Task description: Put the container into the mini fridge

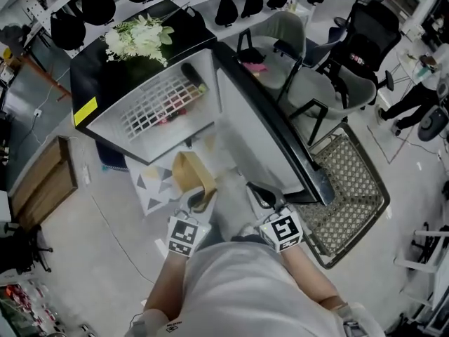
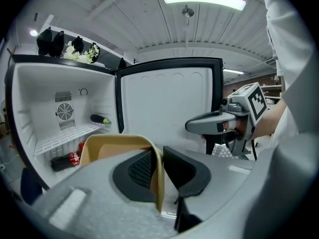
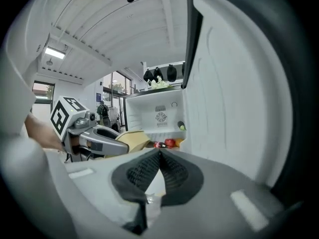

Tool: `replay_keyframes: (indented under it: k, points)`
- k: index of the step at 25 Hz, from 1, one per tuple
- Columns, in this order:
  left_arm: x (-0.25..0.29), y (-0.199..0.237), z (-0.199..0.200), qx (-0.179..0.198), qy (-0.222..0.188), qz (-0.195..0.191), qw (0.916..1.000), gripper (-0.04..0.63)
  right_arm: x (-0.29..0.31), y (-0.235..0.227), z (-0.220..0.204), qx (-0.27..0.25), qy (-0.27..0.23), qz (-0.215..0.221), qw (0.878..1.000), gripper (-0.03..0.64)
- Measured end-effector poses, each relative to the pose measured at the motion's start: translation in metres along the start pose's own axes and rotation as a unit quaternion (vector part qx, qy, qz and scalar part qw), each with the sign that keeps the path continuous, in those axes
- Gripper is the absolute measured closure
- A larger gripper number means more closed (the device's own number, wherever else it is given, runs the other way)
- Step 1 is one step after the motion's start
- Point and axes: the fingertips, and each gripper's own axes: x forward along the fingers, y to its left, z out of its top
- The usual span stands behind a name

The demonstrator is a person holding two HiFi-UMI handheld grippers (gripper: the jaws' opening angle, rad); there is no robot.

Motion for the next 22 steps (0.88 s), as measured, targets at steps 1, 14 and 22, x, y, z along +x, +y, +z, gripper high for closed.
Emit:
replay_keyframes:
  k: [1,14,22]
  points:
    - [0.002,0.006,0.001,0.0,0.0,-0.002,1.0,0.537,0.005,-0.002,0.002,-0.001,0.0,-0.003,1.0,0.614]
    - [0.023,0.085,0.031,0.05,0.011,-0.024,0.9984,0.537,0.05,-0.029,0.014,0.022,0.01,-0.073,0.997,0.614]
    - [0.049,0.133,0.048,0.094,0.034,-0.025,0.9947,0.537,0.06,-0.048,0.014,0.035,0.012,-0.121,0.992,0.614]
